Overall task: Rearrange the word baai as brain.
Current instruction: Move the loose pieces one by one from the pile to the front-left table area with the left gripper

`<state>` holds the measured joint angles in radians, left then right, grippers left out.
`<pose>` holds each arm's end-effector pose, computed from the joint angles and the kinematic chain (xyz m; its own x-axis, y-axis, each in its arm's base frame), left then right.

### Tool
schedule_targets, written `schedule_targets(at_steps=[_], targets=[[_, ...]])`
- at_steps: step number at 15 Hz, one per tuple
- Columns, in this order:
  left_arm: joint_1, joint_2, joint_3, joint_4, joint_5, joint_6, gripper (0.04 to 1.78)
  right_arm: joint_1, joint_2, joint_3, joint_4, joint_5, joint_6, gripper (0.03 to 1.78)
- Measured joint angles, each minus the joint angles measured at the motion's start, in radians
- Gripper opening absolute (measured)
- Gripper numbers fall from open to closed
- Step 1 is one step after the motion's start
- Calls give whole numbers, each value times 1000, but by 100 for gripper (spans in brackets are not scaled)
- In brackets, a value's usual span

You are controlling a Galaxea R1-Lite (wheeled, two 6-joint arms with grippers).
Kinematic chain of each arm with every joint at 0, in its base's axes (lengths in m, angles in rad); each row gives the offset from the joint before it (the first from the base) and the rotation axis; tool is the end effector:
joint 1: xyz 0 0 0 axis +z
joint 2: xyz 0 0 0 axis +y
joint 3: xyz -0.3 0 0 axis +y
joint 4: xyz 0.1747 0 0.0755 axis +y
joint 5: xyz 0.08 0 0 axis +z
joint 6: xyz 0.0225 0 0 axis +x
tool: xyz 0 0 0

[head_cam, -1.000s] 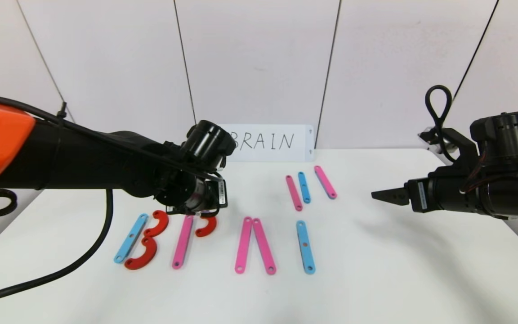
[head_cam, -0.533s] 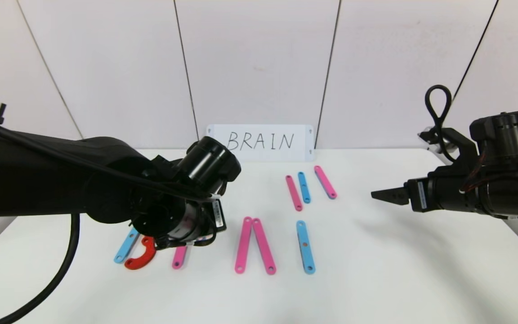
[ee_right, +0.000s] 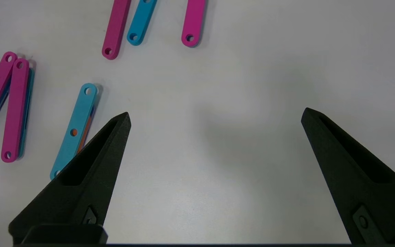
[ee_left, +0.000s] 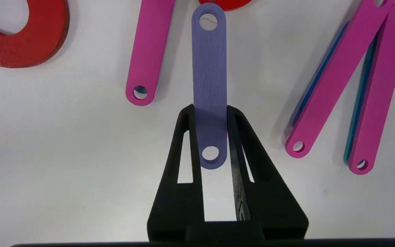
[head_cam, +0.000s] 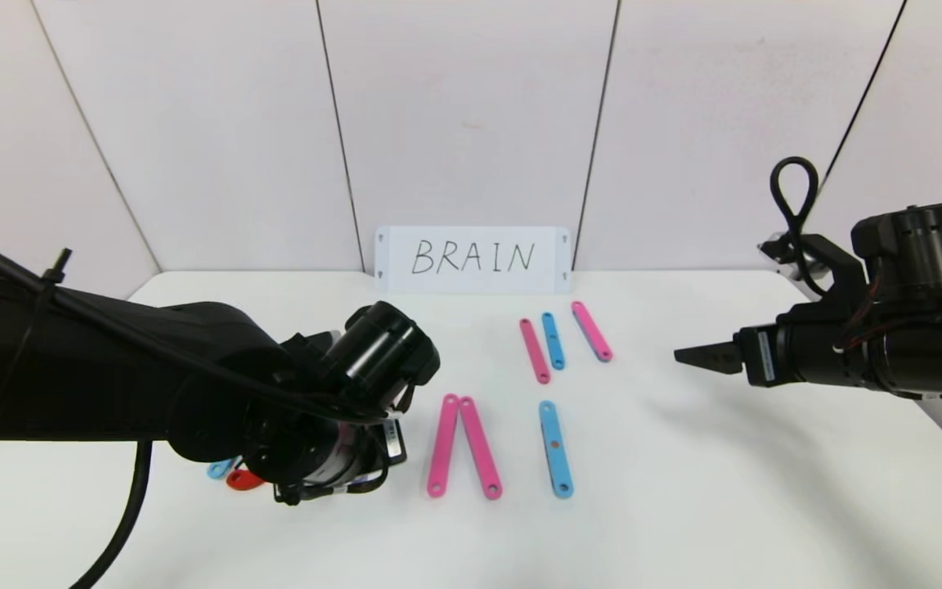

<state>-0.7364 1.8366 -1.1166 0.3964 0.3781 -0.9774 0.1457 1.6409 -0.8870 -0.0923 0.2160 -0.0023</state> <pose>0.2310 -0.1982 0.1404 0.5502 -0.0005 -0.8351 -0.2700 0.9462 -0.1784 0.2768 0.0455 0.1721 0.7314 0.3239 -0.6001 -0.3105 0.9417 0.1299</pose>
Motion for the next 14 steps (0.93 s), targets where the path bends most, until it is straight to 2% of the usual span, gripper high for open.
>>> schedule_targets(at_steps=[14], targets=[[-14,88,-1,-19,10,-93,27,-1,1,0,0,0,0,174]])
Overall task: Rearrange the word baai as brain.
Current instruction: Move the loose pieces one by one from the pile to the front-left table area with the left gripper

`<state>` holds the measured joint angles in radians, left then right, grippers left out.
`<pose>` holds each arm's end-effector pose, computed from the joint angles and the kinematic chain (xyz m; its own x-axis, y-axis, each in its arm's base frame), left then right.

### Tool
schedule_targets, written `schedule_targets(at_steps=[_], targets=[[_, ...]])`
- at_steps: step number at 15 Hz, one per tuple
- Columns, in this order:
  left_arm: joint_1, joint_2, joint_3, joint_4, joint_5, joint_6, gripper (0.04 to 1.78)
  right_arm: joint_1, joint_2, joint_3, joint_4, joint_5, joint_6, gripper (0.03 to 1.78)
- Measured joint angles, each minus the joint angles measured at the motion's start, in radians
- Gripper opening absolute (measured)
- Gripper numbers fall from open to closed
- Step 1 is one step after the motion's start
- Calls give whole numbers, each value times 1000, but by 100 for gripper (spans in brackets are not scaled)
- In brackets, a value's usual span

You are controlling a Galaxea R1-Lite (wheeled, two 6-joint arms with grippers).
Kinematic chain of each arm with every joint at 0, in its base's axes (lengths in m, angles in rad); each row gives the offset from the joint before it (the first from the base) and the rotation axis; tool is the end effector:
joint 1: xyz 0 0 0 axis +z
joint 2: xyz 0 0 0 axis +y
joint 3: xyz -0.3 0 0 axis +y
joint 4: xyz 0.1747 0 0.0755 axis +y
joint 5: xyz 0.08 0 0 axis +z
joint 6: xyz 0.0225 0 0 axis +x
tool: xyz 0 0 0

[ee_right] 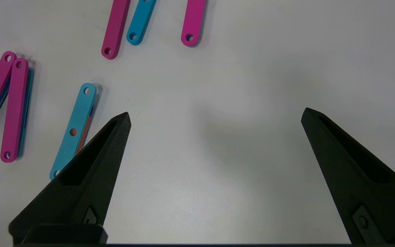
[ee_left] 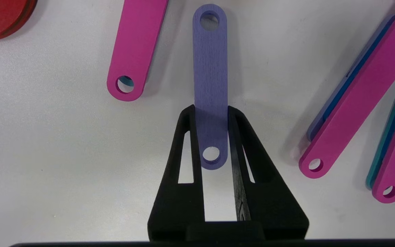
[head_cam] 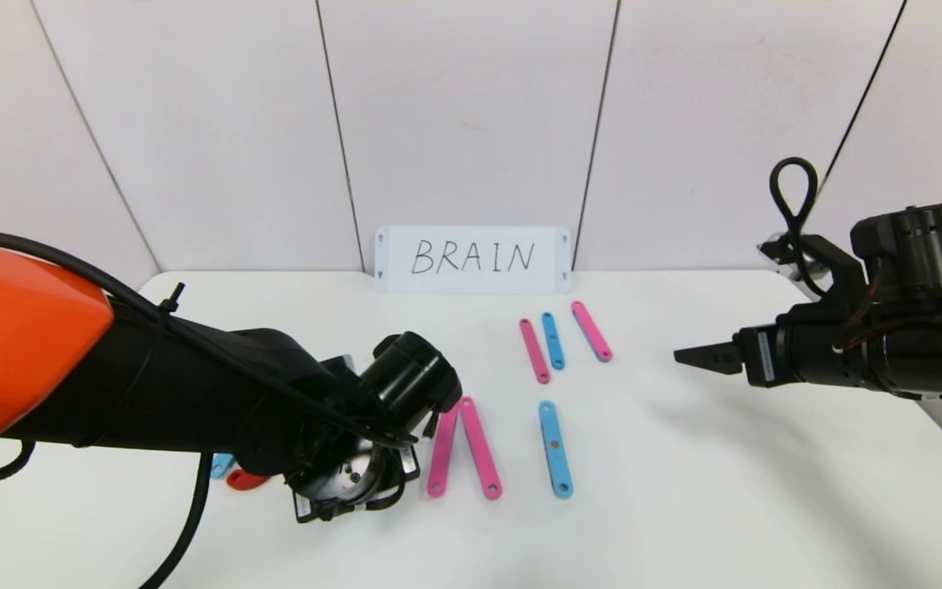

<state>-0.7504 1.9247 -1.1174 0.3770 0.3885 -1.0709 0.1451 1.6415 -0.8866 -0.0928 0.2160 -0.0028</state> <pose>0.2379 -0.2102 0.1140 0.5135 0.0392 -0.8572 -0.3421 0.9255 -0.1626 0.2770 0.0453 0.1718 0.7313 0.3235 -0.6005 -0.3102 0.9418 0.1296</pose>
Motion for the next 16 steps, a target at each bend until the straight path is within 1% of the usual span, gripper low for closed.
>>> schedule_targets(at_steps=[5,12,14,16], targets=[[0,25,-19,2,27,-31,27,0,-3,2,0,0,0,174],[0,41,-24,12,27,-33,28,0,-6,3,0,0,0,174],[-1,42,-23,6,33,-32,34,0,-6,3,0,0,0,174],[-1,42,-23,6,37,-33,49,0,-6,3,0,0,0,174]])
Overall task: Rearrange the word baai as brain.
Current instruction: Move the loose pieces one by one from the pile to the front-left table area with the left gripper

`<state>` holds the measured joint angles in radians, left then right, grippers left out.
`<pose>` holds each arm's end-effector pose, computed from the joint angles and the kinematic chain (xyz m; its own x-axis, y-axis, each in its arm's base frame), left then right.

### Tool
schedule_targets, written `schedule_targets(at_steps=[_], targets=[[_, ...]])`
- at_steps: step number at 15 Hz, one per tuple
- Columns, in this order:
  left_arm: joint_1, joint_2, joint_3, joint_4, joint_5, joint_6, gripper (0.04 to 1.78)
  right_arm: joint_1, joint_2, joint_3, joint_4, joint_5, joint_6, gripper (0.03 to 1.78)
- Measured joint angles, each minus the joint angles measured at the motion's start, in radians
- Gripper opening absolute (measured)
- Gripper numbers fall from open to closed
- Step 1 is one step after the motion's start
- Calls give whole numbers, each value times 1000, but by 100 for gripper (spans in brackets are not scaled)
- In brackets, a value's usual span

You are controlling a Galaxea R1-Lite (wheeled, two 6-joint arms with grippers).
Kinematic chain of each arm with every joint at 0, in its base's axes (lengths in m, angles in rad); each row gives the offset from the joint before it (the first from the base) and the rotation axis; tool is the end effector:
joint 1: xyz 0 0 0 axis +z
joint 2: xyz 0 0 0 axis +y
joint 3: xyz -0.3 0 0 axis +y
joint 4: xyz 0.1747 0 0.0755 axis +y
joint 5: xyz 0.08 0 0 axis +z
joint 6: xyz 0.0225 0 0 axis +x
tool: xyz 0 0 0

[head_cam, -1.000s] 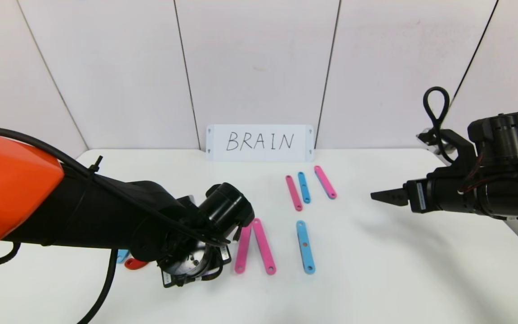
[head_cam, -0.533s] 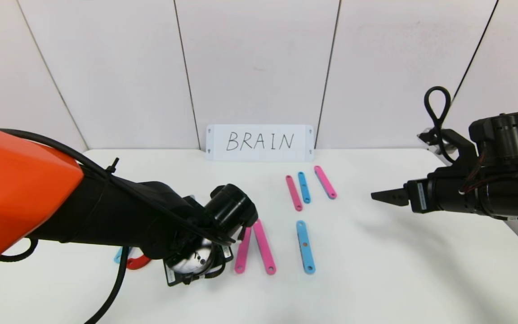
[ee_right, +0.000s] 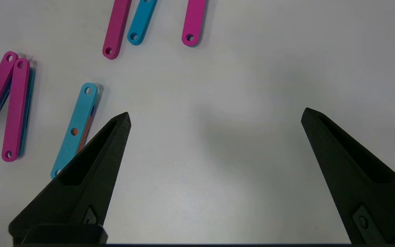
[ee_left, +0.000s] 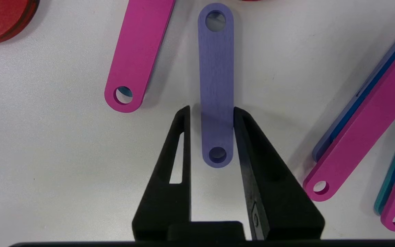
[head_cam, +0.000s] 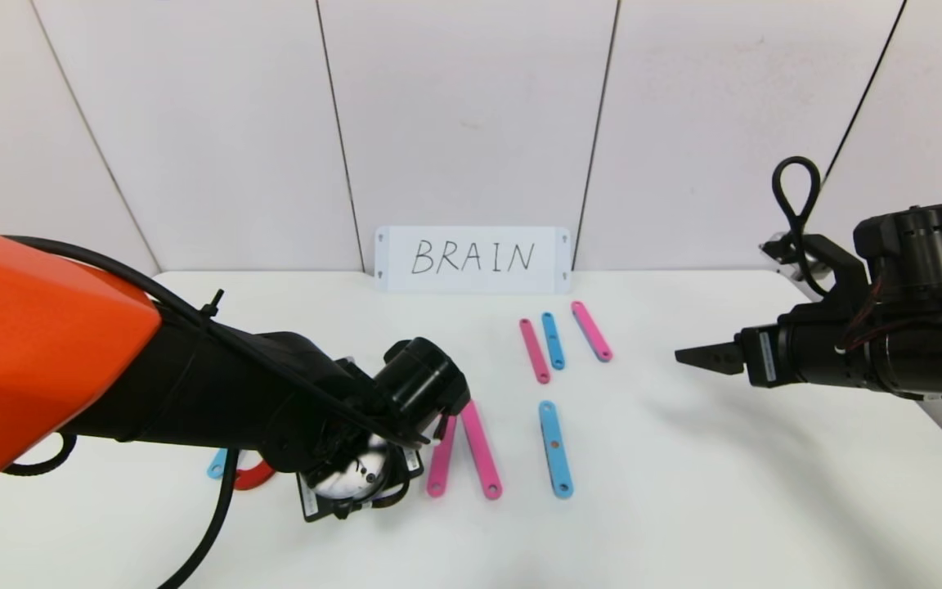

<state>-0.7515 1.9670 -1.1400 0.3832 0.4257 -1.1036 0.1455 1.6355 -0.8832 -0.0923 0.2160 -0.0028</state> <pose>0.2439 -0.2152 0.1053 0.5167 0.0823 -0.8522 -0.3783 0.9149 -0.1410 0.2755 0.0452 0.1726 0.7324 0.3239 -0.5989 -0.3108 0.9416 0.1292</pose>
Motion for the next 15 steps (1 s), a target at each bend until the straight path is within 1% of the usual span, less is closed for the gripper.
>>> schedule_targets(at_steps=[1,5,6,8,10,15], targets=[[0,0,0,-1,0,0,61,0,0,0,0,0,0,174],[0,1,-2,-5,0,1,129,0,0,0,0,0,0,174],[-1,1,-3,-5,0,1,143,0,0,0,0,0,0,174],[-2,0,-6,-4,-1,1,163,0,0,1,0,0,0,174],[-4,0,-8,-4,-2,0,173,0,0,1,0,0,0,174],[-7,-1,-7,14,-2,0,174,0,-3,1,0,0,0,174]])
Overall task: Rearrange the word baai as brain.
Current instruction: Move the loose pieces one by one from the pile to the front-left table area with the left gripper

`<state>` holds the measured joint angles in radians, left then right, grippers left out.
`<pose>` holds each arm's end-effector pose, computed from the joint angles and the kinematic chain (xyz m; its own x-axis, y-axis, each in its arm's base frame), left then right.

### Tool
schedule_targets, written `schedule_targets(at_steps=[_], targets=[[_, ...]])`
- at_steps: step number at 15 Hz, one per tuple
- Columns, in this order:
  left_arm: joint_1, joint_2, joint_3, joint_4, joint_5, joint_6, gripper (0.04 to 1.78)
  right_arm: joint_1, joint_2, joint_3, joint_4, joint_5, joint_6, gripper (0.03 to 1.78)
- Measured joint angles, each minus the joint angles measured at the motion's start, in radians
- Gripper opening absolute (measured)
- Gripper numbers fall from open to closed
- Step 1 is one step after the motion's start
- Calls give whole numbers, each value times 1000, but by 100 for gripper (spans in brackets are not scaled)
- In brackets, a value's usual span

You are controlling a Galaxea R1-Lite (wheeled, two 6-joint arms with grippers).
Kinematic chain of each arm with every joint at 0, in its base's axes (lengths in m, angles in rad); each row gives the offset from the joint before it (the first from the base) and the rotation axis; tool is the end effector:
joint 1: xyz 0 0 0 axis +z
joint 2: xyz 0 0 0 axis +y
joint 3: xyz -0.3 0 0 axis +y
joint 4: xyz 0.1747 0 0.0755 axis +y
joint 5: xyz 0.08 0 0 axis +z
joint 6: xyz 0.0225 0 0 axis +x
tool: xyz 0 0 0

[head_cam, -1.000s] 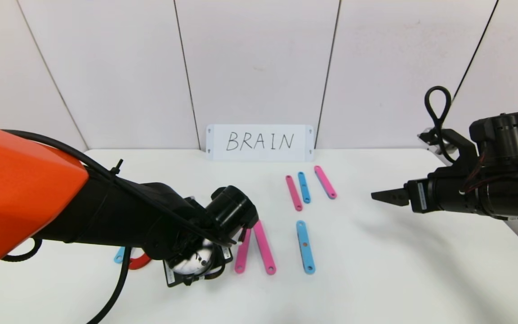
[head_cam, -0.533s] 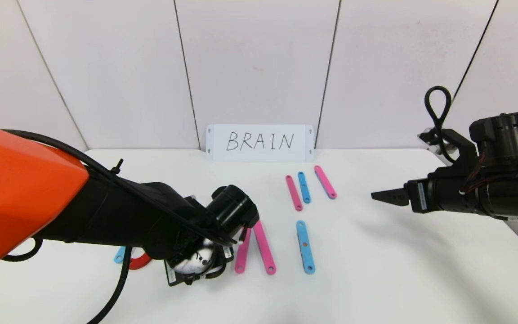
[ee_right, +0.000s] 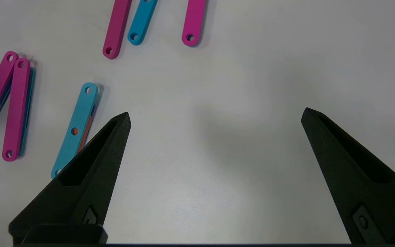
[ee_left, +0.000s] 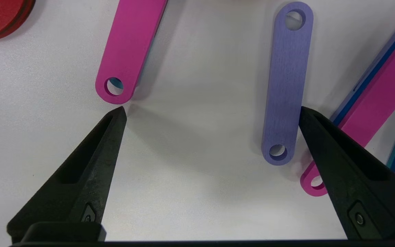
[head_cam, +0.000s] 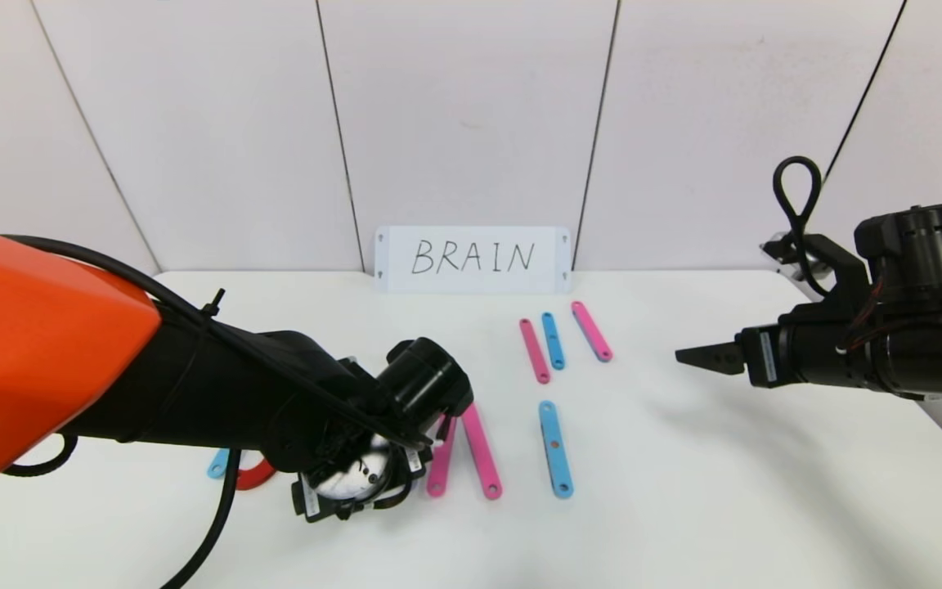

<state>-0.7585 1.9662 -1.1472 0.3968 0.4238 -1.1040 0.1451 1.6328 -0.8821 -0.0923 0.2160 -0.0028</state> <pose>0.2422 -0.2168 0.1066 0.5128 0.0806 -0.8547 -0.3723 0.9180 -0.1369 0.2749 0.0450 0.1731 0.7335 0.3238 -0.5976 -0.3107 0.9417 0.1289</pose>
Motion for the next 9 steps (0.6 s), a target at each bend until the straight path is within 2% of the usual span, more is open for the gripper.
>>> schedule_targets(at_steps=[9], targets=[[2,-12,17,59,19,0,174,0,-1,0,0,0,0,174]])
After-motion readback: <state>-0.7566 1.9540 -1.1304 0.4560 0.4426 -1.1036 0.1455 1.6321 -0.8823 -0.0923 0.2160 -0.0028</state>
